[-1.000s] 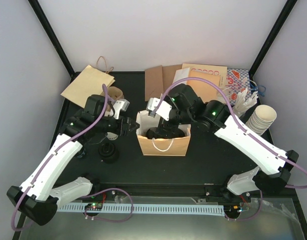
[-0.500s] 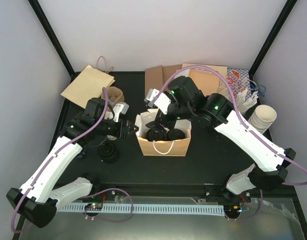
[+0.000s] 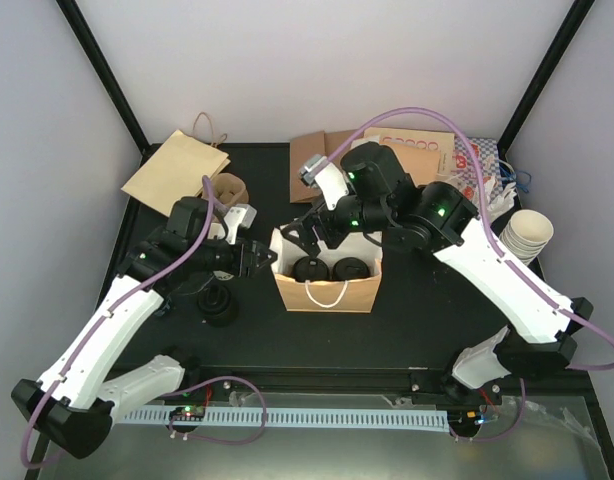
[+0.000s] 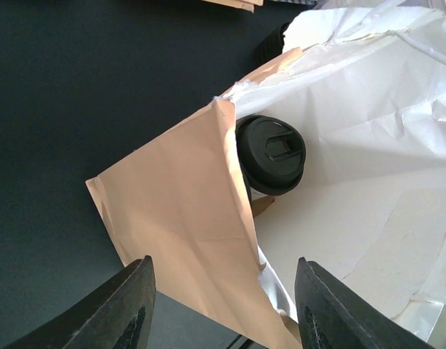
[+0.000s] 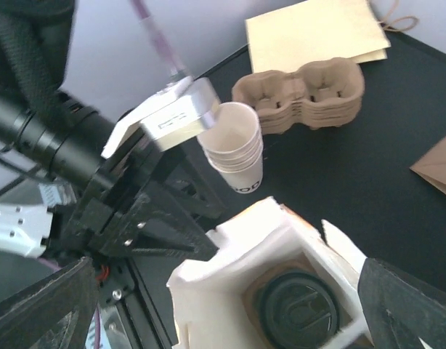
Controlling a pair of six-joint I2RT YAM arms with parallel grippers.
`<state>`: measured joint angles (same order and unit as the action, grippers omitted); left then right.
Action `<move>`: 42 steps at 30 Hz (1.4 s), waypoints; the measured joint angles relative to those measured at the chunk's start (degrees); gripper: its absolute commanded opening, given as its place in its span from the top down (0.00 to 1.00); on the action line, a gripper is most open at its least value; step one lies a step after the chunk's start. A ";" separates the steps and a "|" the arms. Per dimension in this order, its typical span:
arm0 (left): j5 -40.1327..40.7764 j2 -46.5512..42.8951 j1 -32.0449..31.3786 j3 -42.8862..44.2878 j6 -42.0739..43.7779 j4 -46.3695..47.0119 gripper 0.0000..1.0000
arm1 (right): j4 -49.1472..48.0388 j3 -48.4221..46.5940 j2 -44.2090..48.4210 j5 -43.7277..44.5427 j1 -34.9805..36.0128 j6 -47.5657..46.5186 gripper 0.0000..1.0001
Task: Pack the takeout coffee
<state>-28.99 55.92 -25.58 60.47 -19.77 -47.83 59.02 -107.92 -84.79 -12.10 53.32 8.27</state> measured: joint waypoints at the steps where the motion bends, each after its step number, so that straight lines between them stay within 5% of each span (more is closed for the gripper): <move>1: 0.28 -0.31 0.00 0.00 0.00 -0.04 0.45 | -0.31 -0.13 0.17 1.03 0.00 1.46 0.00; 9: 4.35 -4.26 0.00 2.34 0.57 -3.28 0.37 | 0.90 2.89 6.25 16.96 -0.04 9.66 0.00; 17: 8.63 -11.17 0.00 4.39 1.01 -5.88 0.25 | -1.25 20.28 19.10 32.63 -0.11 8.48 0.00; 24: 9.51 -10.49 0.00 5.09 0.90 -6.21 0.22 | -9.35 37.70 29.55 24.81 -0.09 -3.43 0.00; 32: 10.01 -8.61 0.00 8.11 0.96 -5.97 0.19 | -15.02 46.58 34.38 16.55 -0.09 -11.54 0.00; 42: 10.14 -5.79 0.00 10.84 1.66 -4.96 0.18 | -24.87 58.36 39.28 23.74 10.08 -19.21 0.00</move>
<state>-18.85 50.13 -25.58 71.31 -18.11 -52.80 34.15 -49.56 -45.52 11.64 63.40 -10.94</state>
